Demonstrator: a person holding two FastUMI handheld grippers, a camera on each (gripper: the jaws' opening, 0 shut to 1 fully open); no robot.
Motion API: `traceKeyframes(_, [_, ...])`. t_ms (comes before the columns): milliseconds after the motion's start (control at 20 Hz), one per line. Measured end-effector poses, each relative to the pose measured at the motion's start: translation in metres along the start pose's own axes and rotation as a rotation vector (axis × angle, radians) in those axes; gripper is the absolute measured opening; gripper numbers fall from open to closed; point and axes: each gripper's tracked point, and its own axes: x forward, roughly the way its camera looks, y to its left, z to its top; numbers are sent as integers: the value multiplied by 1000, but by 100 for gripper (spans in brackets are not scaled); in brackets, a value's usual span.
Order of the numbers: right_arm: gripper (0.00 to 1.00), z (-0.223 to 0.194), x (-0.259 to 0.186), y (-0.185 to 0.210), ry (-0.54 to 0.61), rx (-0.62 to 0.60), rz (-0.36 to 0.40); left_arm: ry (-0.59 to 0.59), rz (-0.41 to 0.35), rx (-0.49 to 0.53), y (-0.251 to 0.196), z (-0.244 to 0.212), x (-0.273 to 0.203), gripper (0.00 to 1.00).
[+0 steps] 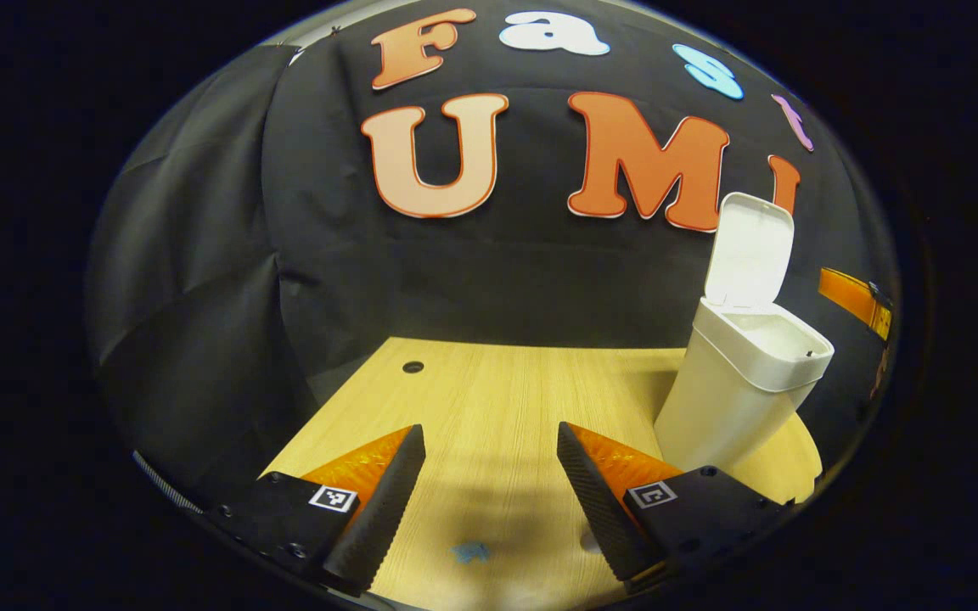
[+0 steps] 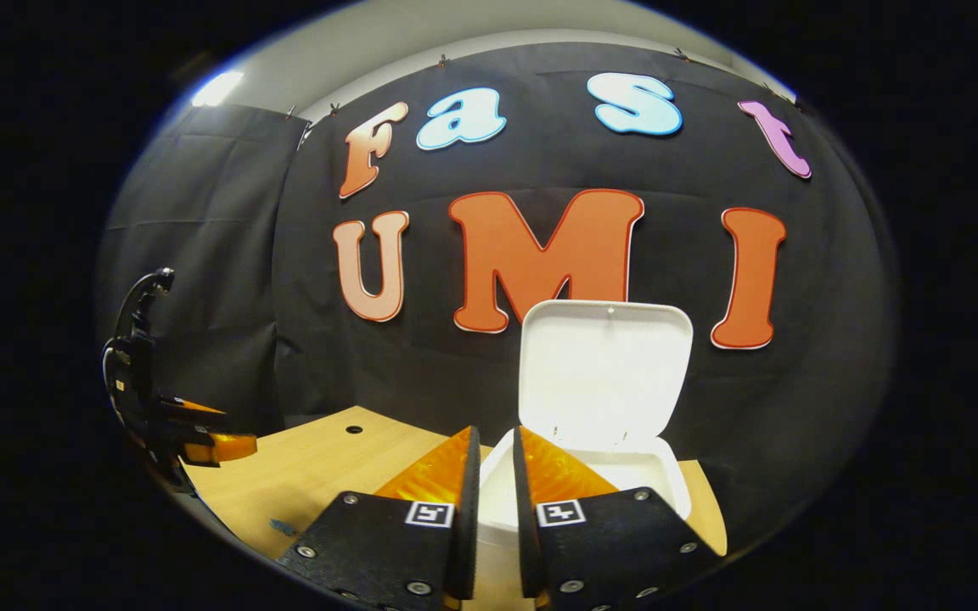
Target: Press the lid of the desktop garbage bin to open it, pick up the crumpled paper on the desktop and throw it into the bin, then pick up the pop can on the desktop and drop it into the bin, and finally close the garbage bin lid.
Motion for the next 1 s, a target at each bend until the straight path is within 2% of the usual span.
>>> traceKeyframes(50, [33, -3, -3, 7, 7, 1, -1, 28, -11, 4, 3, -8, 5, 100])
traceKeyframes(150, [48, -13, -9, 21, 25, 6, -5, 84, -36, 17, 3, -25, 12, 100])
traceKeyframes(250, [67, -27, -13, 35, 64, 21, -7, 134, -64, 30, 5, -40, 20, 100])
traceKeyframes(350, [80, -41, -16, 49, 103, 24, -4, 182, -90, 40, 7, -52, 22, 100])
traceKeyframes(450, [88, -54, -20, 60, 139, 18, -4, 225, -105, 49, 10, -64, 27, 100])
traceKeyframes(600, [94, -76, -25, 79, 202, 25, 4, 316, -134, 36, 13, -89, 30, 98])
traceKeyframes(750, [95, -113, -30, 95, 275, 46, 6, 408, -157, 30, 19, -113, 32, 100])
traceKeyframes(1000, [97, -159, -40, 115, 382, 81, 21, 494, -188, 3, 17, -135, 41, 97])
